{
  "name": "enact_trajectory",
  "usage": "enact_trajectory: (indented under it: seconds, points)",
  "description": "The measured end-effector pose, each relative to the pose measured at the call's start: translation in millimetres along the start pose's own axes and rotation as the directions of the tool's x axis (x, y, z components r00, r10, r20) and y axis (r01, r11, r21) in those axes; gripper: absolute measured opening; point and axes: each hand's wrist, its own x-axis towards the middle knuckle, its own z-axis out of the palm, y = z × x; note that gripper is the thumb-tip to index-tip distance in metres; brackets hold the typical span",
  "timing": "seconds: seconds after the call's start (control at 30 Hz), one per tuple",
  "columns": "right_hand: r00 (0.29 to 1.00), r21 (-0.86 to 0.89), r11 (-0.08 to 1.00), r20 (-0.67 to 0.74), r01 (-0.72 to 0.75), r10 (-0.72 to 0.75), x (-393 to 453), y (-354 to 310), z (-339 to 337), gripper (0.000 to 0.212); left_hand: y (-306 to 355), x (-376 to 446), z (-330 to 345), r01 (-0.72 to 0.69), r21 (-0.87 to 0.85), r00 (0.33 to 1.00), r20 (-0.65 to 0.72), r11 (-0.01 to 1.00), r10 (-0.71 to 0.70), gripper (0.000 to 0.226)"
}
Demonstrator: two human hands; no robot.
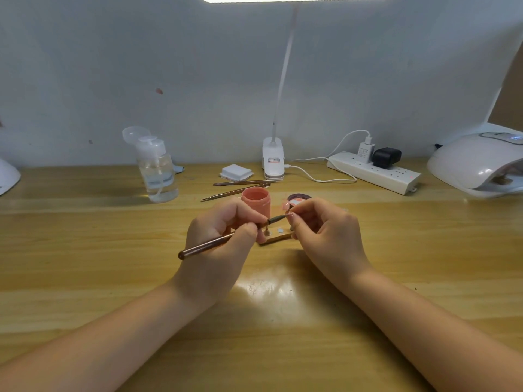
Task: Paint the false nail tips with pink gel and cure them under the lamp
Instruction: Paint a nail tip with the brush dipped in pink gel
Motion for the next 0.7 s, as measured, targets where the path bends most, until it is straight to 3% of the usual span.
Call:
enact_trajectory:
  seconds: [0.17, 0.7]
  points:
    - [1.000, 0.016, 1.000, 0.004, -0.007, 0.007, -0.4, 0.3, -0.4, 0.009, -0.7, 1.5, 3.8, 0.033, -0.016, 0.996, -0.083, 0.999, -0.034, 0.015]
    - [0.999, 0.049, 0.998, 0.017, -0.046, 0.045, -0.4, 2.7, -0.1, 0.009, -2.1, -0.5, 3.2, 0.055, -0.081, 0.998, -0.023, 0.995, -0.057, 0.015]
